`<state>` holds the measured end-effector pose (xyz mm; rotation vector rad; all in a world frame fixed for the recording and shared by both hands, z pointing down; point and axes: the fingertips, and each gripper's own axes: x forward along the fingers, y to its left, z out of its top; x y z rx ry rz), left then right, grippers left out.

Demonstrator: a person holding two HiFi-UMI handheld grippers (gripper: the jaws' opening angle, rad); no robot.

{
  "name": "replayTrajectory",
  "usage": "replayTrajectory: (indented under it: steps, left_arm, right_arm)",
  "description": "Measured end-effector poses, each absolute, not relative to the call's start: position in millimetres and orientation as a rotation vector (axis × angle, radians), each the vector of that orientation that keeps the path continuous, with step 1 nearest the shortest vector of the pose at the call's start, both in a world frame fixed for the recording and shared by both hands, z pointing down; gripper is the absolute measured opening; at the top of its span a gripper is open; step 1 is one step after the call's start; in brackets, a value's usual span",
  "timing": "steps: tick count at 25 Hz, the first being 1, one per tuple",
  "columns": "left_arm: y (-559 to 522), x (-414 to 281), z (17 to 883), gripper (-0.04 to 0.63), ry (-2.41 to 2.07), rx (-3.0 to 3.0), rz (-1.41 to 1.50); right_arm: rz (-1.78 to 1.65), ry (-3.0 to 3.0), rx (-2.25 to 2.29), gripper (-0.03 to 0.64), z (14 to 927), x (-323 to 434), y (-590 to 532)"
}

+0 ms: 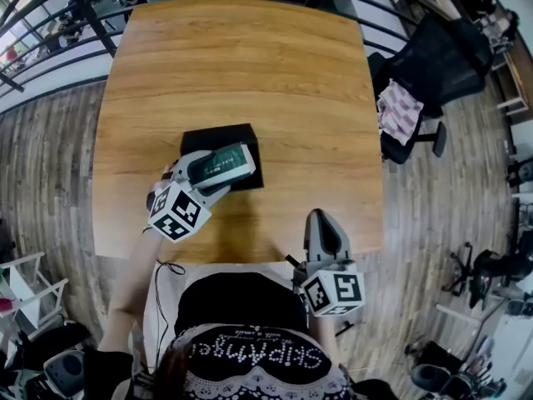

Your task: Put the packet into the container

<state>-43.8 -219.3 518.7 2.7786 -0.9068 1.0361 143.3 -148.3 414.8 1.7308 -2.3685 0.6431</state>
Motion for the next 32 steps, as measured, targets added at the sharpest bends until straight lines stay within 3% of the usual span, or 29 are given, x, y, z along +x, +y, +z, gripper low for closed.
replayTrajectory:
  steps: [32]
  left_arm:
    - [-222.8, -31.4, 570.5, 0.342, -0.708, 2.702, 1.152]
  right_arm:
    - [0.661, -2.365, 1.706, 0.038, 421.3, 137.4, -161.1]
